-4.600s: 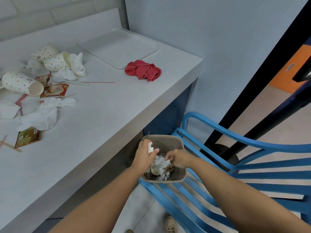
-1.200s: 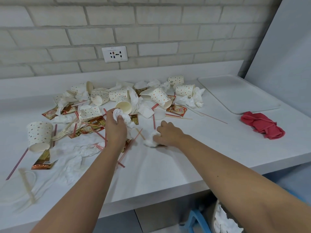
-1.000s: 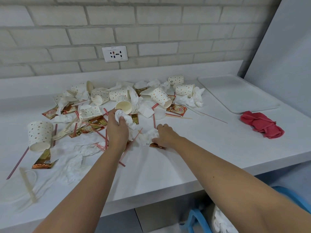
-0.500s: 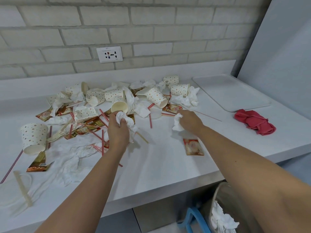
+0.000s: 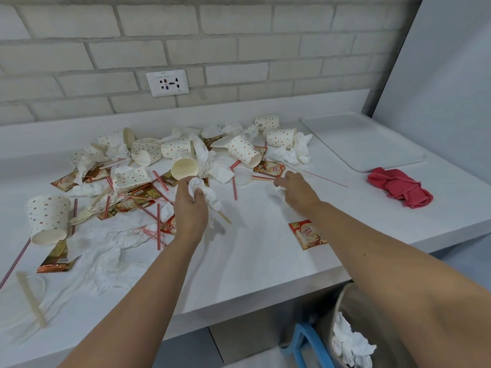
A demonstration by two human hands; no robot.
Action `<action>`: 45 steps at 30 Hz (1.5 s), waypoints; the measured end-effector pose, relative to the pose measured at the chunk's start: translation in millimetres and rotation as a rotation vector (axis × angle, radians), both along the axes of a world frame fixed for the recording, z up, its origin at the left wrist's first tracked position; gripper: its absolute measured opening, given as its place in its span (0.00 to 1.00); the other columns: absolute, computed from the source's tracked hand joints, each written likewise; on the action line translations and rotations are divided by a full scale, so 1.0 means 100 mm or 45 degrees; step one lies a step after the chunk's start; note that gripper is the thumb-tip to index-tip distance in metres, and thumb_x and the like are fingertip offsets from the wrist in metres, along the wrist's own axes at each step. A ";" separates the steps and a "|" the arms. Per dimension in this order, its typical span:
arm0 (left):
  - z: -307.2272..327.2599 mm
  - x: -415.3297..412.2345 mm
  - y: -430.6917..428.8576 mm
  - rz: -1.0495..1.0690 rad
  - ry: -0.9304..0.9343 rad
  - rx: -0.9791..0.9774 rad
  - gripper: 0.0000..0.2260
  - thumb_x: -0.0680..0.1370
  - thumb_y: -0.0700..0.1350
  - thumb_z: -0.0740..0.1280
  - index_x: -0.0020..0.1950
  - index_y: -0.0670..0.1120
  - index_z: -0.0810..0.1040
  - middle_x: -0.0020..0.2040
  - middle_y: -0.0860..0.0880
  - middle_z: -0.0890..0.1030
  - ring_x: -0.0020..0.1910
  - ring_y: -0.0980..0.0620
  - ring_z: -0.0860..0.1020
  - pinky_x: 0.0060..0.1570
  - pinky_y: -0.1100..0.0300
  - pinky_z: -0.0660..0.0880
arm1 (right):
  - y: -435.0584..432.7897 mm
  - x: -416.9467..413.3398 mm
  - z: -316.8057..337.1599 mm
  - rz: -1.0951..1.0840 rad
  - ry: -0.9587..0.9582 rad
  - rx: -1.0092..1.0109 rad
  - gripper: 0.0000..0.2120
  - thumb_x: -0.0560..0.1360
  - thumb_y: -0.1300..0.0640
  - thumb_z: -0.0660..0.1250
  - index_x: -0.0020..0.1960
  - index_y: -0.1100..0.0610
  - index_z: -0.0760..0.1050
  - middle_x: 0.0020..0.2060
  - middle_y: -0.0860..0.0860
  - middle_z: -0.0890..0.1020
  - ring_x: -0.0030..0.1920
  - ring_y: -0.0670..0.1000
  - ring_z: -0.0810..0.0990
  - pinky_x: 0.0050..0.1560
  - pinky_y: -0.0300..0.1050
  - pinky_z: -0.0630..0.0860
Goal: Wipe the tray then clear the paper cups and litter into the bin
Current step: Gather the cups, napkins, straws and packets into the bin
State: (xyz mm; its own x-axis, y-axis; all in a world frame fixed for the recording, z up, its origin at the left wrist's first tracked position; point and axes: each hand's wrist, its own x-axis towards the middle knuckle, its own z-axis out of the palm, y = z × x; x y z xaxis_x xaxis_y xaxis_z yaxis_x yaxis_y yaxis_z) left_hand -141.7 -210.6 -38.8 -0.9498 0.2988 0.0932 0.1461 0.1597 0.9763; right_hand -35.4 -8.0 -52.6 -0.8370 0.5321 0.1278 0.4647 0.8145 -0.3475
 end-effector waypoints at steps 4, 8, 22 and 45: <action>0.00 0.00 0.02 -0.014 0.013 0.009 0.12 0.80 0.38 0.56 0.63 0.46 0.69 0.55 0.49 0.75 0.59 0.46 0.74 0.62 0.46 0.72 | -0.10 0.00 -0.15 0.082 -0.349 0.181 0.19 0.77 0.64 0.54 0.68 0.57 0.65 0.63 0.56 0.67 0.63 0.58 0.65 0.58 0.50 0.66; 0.00 0.00 0.02 -0.008 0.018 0.010 0.12 0.80 0.37 0.56 0.62 0.45 0.69 0.54 0.50 0.74 0.58 0.46 0.74 0.61 0.47 0.72 | -0.14 -0.06 -0.13 0.063 -0.266 -0.106 0.18 0.76 0.62 0.55 0.65 0.61 0.64 0.64 0.56 0.67 0.64 0.57 0.65 0.60 0.51 0.67; -0.06 -0.03 0.10 -0.026 0.029 0.002 0.12 0.80 0.38 0.56 0.63 0.46 0.69 0.55 0.50 0.74 0.59 0.47 0.74 0.63 0.47 0.71 | -0.47 -0.22 -0.31 0.187 -0.163 0.073 0.16 0.80 0.54 0.57 0.64 0.62 0.71 0.61 0.57 0.70 0.61 0.57 0.67 0.58 0.46 0.66; 0.01 0.47 0.55 -0.207 0.037 -0.030 0.13 0.80 0.38 0.56 0.65 0.45 0.68 0.56 0.48 0.73 0.59 0.46 0.73 0.60 0.52 0.71 | 0.12 0.81 0.23 0.121 -0.780 -0.443 0.30 0.69 0.48 0.74 0.66 0.51 0.65 0.60 0.49 0.72 0.54 0.50 0.70 0.51 0.43 0.67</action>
State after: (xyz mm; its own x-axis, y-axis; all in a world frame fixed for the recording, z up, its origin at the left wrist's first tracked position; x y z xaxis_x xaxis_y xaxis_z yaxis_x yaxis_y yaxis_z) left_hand -95.0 -155.1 -38.2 -0.8859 0.4505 0.1109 0.1998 0.1546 0.9676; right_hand 45.3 4.4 -29.8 -0.7488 0.3774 -0.5449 0.5920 0.7506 -0.2936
